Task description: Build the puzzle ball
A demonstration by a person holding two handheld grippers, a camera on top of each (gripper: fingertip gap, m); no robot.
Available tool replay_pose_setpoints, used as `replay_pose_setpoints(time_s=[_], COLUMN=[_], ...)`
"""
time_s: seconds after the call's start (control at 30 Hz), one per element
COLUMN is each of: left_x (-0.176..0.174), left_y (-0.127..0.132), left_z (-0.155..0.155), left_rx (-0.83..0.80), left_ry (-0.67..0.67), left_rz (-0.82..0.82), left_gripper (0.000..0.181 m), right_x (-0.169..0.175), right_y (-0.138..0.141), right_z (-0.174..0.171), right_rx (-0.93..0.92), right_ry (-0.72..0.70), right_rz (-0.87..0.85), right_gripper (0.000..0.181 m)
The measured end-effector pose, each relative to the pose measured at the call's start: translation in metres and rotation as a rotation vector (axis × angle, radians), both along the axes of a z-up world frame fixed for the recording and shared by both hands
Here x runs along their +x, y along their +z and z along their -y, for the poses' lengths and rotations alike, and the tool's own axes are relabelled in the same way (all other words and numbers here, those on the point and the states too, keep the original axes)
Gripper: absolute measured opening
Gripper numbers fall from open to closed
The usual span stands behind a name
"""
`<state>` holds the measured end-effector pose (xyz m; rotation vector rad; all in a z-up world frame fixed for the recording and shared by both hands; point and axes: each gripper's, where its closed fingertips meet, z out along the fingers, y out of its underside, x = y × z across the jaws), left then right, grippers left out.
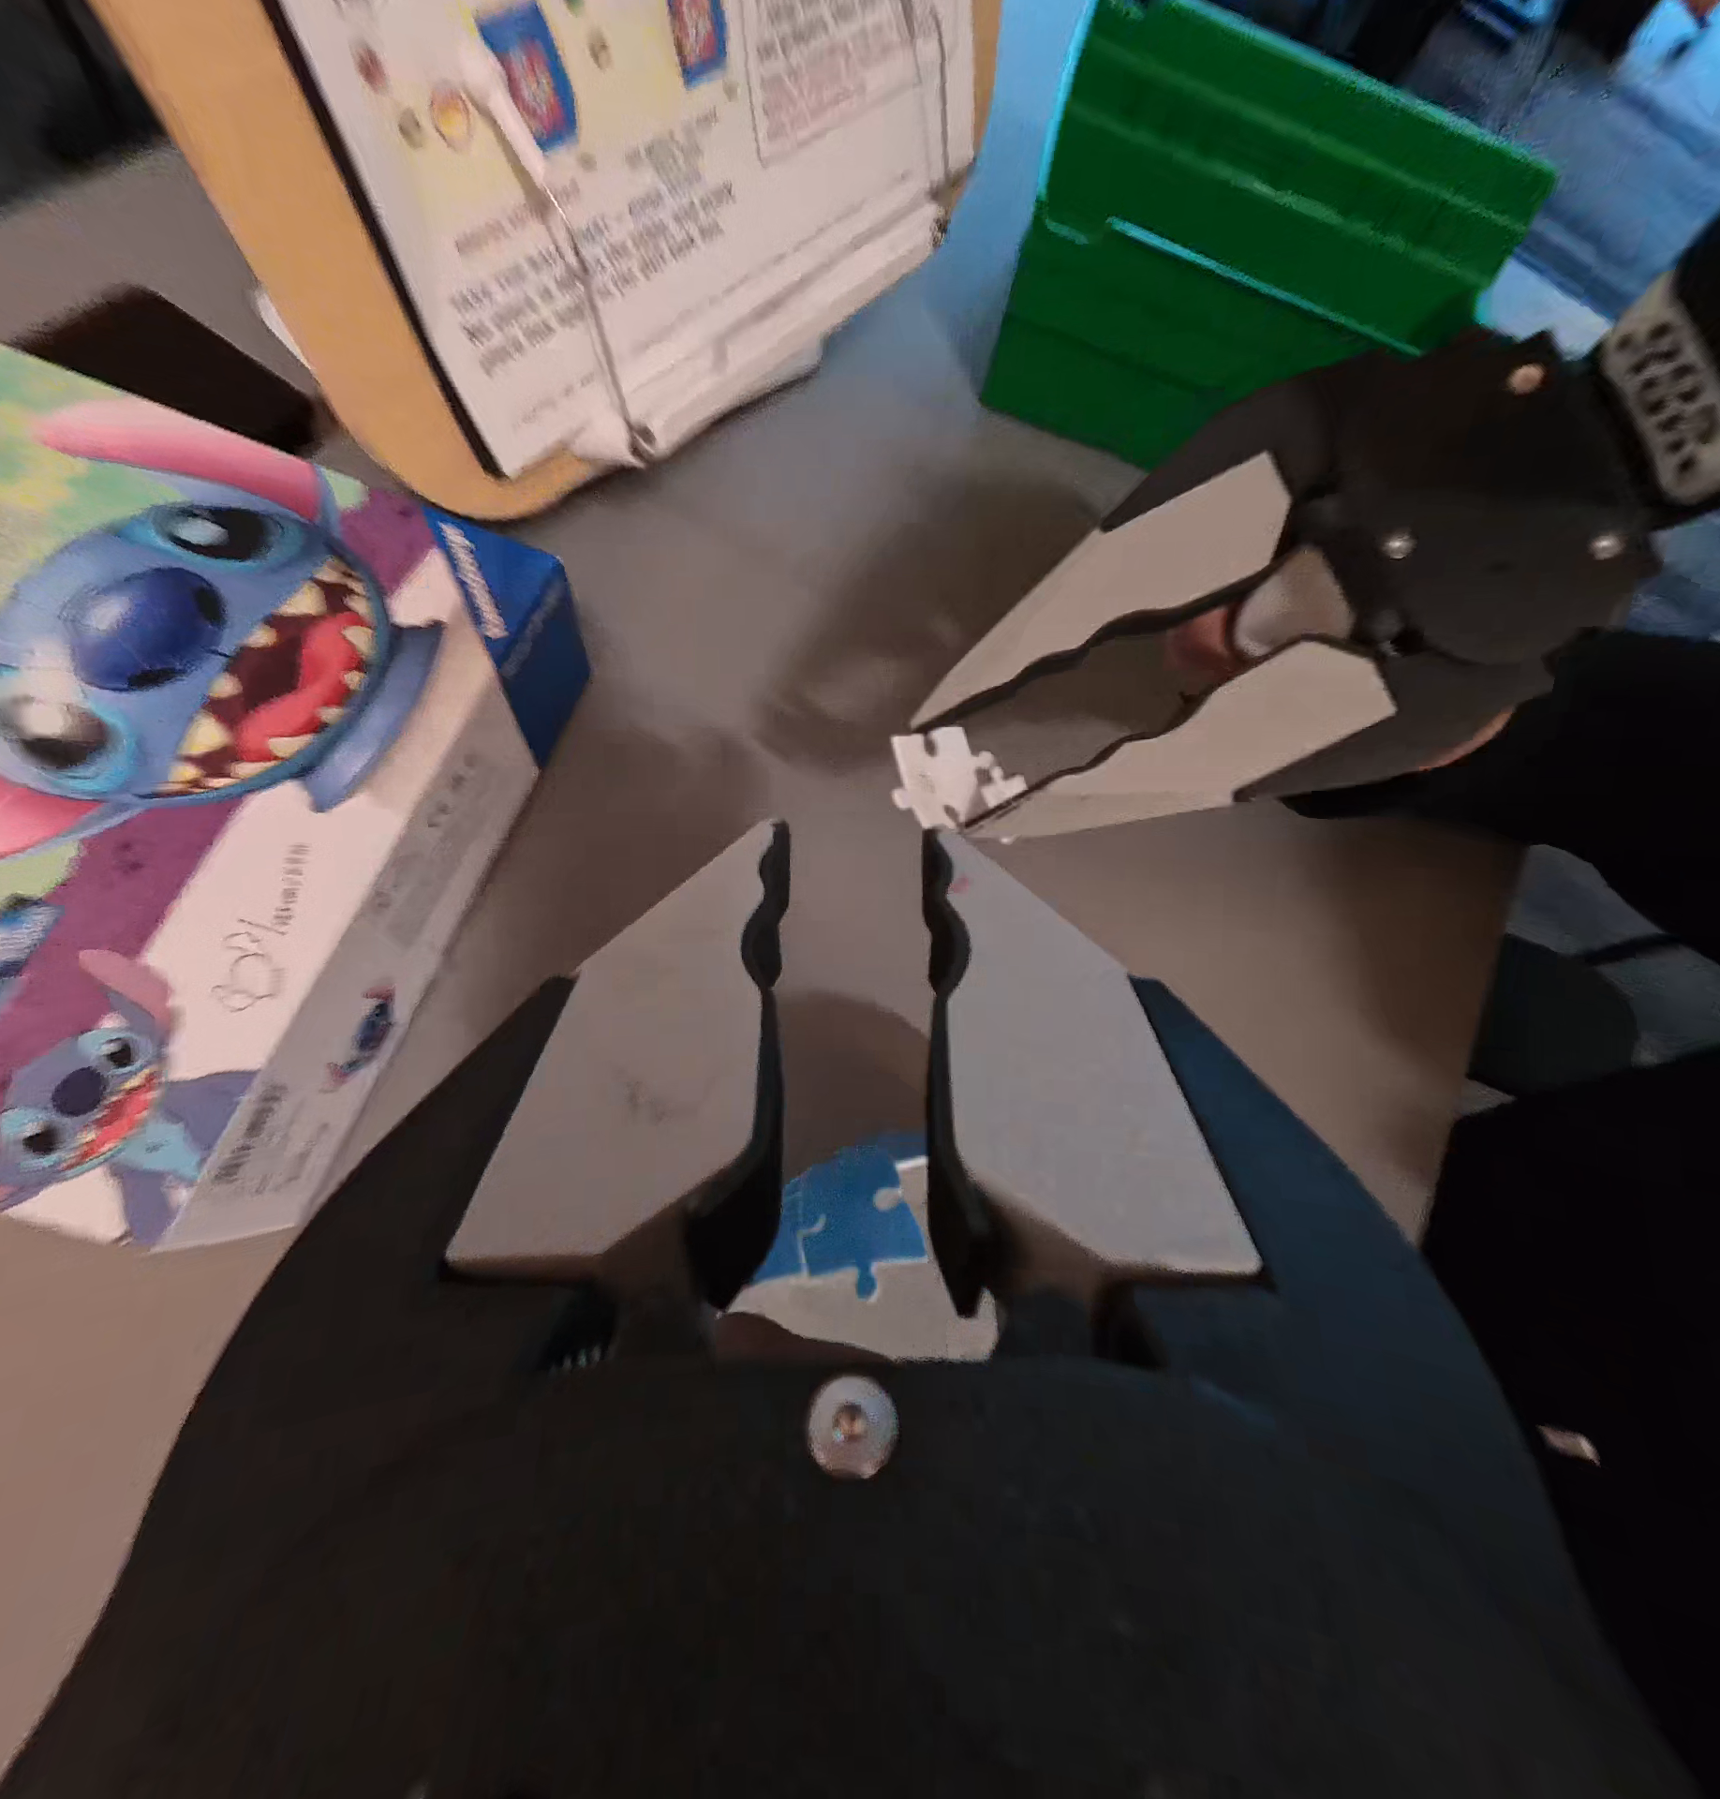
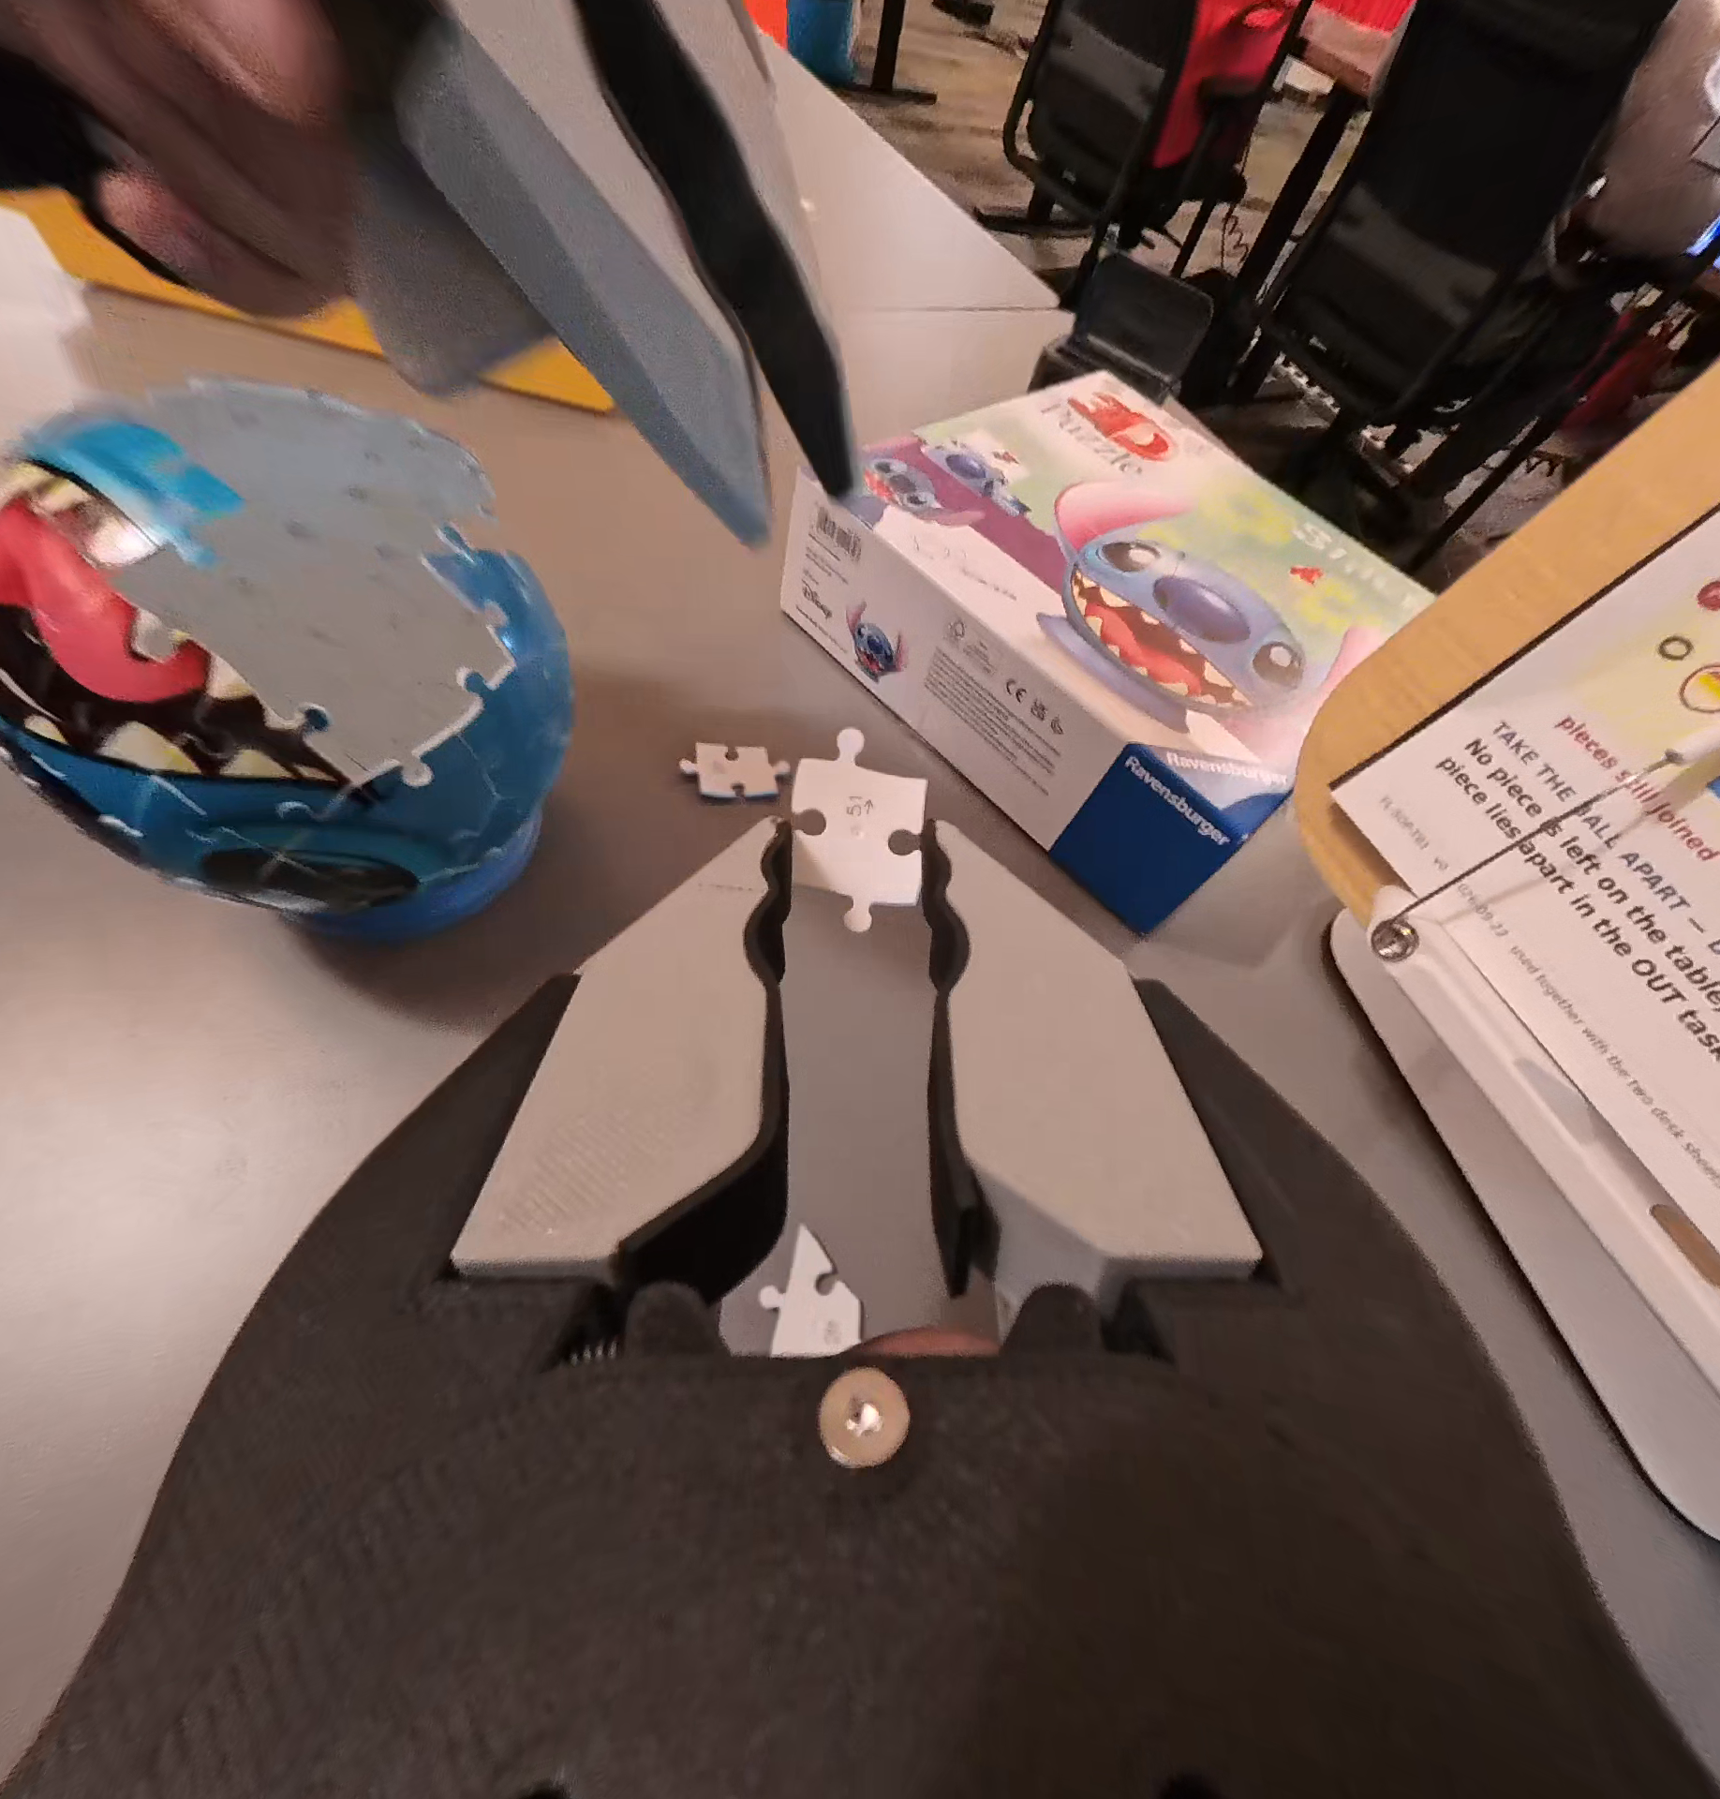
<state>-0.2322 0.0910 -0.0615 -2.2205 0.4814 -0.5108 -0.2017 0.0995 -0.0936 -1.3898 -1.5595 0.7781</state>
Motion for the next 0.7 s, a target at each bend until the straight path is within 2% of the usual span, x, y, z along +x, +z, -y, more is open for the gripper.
replay_pose_setpoints(time_s=[0.2,0.3,0.5,0.6,0.7], left_x=[0.025,0.031,0.039,0.044,0.049], left_y=[-0.020,-0.027,-0.025,-0.020,-0.014], left_z=[-0.005,-0.008,-0.007,-0.006,-0.006], left_rx=[-0.181,-0.198,-0.223,-0.211,-0.194], left_ry=[-0.093,-0.098,-0.142,-0.167,-0.175], left_rz=[0.168,0.160,0.110,0.087,0.125], left_gripper=[0.028,0.028,0.017,0.006,0.003], right_x=[0.004,0.006,0.005,0.006,0.009], right_y=[0.001,0.001,0.007,0.012,0.018], right_z=[0.002,0.002,0.008,0.008,0.008], right_rx=[0.043,0.040,0.001,0.016,0.031], right_ry=[-0.033,-0.036,-0.030,-0.037,-0.051], right_rz=[-0.008,-0.016,-0.057,-0.073,-0.085], right_gripper=[0.024,0.024,0.023,0.023,0.023])
